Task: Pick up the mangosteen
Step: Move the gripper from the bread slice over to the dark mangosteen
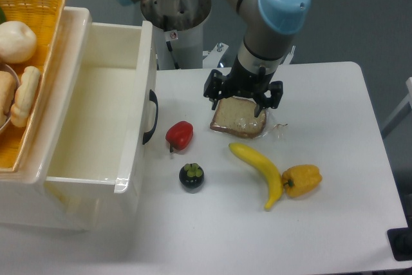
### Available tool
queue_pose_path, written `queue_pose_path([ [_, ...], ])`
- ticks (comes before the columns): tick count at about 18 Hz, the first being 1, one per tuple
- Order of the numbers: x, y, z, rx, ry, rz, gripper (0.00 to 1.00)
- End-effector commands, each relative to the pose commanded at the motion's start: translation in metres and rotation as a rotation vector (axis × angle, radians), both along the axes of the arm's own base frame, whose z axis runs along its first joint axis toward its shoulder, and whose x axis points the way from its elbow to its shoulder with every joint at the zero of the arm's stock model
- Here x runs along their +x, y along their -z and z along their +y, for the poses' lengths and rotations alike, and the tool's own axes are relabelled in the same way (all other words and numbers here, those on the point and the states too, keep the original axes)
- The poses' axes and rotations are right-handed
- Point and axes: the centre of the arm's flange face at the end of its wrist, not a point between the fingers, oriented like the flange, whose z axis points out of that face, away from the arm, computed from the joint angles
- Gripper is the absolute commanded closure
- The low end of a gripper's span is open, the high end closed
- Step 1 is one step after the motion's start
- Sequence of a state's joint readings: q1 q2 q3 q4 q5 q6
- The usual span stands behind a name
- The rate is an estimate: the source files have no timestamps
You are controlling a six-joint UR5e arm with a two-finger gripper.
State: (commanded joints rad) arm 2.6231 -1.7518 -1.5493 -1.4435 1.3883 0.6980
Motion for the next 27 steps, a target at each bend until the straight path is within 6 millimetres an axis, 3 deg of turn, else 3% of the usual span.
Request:
queue_pose_path([
  [5,-0.002,0.006,0.006,0.009,0.035,0.015,0.0],
  [8,-0.003,0.023,0.013,-0.001,0.035,-0.003,0.0],
  [13,-0.007,0.057,0.028,-0.024,0.031,-0.049,0.0],
  [19,0.006,0.112,0.069,-0.051,0.042,-0.077,0.0],
  [27,0.019,0.151,0.093,-0.092,0.057,-0.121,0.0],
])
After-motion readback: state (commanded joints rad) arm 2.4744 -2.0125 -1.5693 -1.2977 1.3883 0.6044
